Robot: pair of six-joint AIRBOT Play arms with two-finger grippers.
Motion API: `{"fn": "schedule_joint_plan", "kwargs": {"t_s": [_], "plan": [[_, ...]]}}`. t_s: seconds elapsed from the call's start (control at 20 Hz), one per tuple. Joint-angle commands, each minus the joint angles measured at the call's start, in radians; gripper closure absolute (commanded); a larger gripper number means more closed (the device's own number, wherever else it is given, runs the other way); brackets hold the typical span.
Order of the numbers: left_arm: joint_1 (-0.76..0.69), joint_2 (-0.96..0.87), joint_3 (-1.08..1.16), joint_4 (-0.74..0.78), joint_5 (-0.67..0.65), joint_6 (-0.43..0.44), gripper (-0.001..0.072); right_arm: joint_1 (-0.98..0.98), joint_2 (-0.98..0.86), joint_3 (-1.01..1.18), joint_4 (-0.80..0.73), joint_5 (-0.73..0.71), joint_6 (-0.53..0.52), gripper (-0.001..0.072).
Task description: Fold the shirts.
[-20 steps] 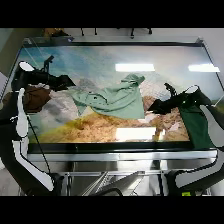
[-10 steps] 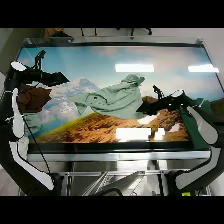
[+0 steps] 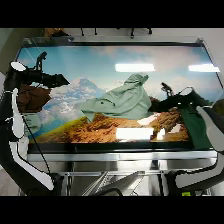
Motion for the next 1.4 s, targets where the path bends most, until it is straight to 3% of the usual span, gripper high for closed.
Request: {"fn": "schedule_joint_plan", "kwargs": {"t_s": [0.0, 0.25, 0.45, 0.55, 0.7, 1.25, 1.35], "plan": [[-0.019, 0.0, 0.0, -0.001, -0.103, -0.031, 0.001, -0.164, 0.07, 0.001, -0.064, 0.031, 0.047, 0.0692], [-0.158, 0.042, -0.144, 0.0, -0.209, -0.047, 0.001, -0.169, 0.071, -0.001, -0.035, 0.086, -0.014, 0.0692], [-0.285, 0.126, -0.334, 0.003, -0.211, 0.019, 0.0011, -0.146, 0.064, -0.001, -0.035, 0.08, -0.02, 0.0692], [-0.347, 0.163, -0.383, 0.078, -0.183, 0.04, 0.0114, -0.146, 0.062, -0.001, -0.035, 0.08, -0.019, 0.0692], [-0.428, 0.191, -0.446, 0.217, -0.137, 0.039, 0.0116, -0.146, 0.062, -0.001, -0.035, 0.087, -0.019, 0.0692], [-0.598, 0.187, -0.474, 0.326, 0.03, 0.045, 0.0123, -0.145, 0.062, -0.001, -0.024, 0.091, -0.019, 0.0692], [-0.598, 0.157, -0.474, 0.341, 0.021, 0.046, 0.0629, -0.146, 0.063, -0.001, 0.003, 0.091, -0.021, 0.0693]]}}
